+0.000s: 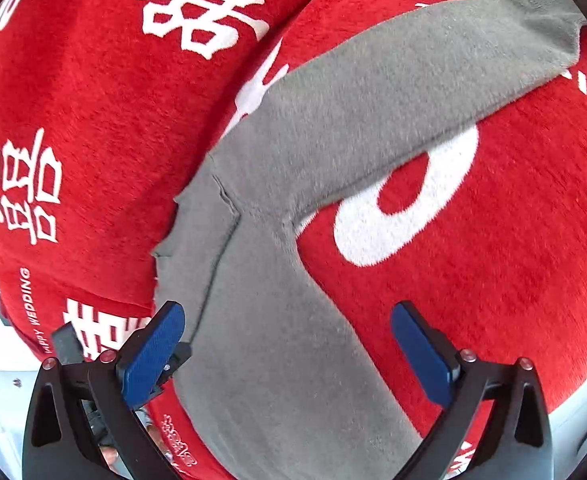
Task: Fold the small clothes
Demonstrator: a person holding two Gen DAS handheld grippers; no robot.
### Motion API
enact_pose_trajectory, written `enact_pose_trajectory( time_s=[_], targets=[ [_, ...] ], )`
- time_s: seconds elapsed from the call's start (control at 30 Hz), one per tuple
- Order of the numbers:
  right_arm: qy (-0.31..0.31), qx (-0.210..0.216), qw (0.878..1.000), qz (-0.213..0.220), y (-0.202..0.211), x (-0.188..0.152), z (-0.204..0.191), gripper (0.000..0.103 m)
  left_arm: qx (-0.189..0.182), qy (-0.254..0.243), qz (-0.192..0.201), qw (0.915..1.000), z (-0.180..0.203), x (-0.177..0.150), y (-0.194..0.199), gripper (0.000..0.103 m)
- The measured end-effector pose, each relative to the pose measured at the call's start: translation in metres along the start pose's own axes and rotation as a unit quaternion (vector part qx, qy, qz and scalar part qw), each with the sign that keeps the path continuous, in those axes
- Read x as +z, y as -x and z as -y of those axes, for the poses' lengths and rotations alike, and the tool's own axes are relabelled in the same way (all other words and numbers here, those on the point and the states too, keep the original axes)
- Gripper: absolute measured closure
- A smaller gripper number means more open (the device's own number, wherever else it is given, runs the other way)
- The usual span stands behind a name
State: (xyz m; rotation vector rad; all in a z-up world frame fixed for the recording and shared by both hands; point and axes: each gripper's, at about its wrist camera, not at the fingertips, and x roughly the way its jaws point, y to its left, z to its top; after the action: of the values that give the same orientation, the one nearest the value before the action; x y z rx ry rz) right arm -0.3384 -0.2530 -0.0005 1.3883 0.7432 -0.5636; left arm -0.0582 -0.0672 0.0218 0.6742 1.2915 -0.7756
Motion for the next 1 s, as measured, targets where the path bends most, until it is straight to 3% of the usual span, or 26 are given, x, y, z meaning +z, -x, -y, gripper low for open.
enact_pose_trajectory(
  time_s=[0.23,0.4,0.7,0.8,1.0],
  targets=[
    [-0.014,0.004,0.999,-0.029,-0.001,0.008,0.015,0.0,0.007,-0.013,-0.018,0.9997,0.021,0.014,-0.013,0.001],
    [-0.05,-0.011,0.999,-0.008,0.013,0.022,0.038,0.0,-0.015,-0.022,-0.019,0.9995,0.029,0.021,-0.014,0.001],
    [-0.121,-0.035,0.991,0.052,0.05,0.059,0.077,0.0,-0.033,-0.021,0.039,0.9985,0.041,0.035,-0.003,0.001],
    [-0.15,-0.042,0.985,0.076,0.063,0.085,0.102,0.0,-0.032,-0.025,0.017,0.999,0.049,0.041,-0.01,0.001],
    [-0.19,-0.052,0.972,0.129,0.084,0.126,0.14,0.0,-0.023,0.038,-0.054,0.9976,0.048,0.047,-0.038,0.001]
  ],
)
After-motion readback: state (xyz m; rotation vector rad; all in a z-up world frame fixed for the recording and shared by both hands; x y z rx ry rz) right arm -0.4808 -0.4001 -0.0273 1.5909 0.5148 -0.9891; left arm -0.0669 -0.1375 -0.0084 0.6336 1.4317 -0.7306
